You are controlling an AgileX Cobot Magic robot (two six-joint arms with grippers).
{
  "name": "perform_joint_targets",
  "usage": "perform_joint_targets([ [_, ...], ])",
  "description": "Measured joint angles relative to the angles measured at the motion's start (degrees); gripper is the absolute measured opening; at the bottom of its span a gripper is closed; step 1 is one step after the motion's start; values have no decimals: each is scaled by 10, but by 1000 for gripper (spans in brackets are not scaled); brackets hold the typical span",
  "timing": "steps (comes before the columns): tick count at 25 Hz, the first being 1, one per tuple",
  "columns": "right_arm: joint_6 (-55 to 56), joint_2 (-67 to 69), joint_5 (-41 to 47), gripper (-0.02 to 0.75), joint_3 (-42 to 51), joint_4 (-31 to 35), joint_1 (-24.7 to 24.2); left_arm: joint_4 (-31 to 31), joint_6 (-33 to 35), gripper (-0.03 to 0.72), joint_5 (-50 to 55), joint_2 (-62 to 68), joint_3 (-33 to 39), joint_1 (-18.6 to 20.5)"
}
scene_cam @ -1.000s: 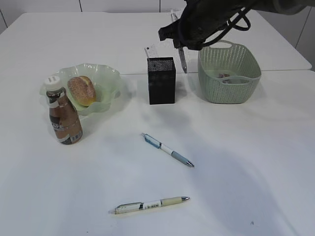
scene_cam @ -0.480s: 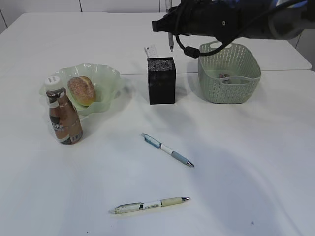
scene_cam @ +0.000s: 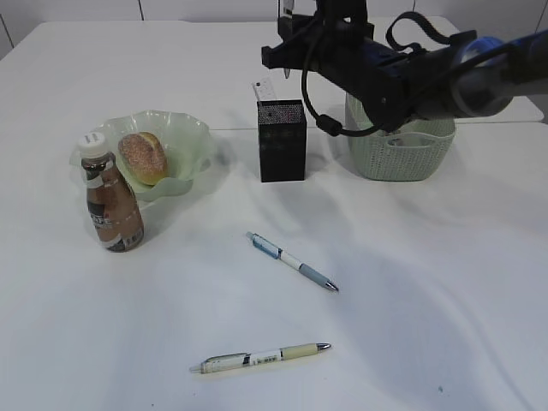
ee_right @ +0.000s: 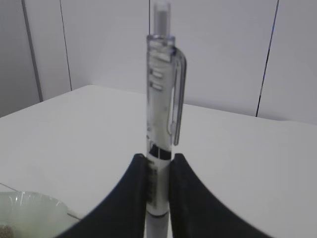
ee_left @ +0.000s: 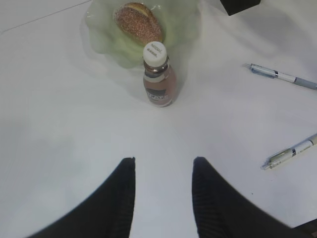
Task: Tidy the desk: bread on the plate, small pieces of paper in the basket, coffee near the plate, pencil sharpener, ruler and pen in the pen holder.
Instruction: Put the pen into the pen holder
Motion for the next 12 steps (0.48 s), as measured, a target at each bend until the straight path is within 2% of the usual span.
perform_joint_targets([
  [12, 0, 52, -12, 104, 1, -4, -10, 0, 0, 268, 0, 0, 0, 0],
])
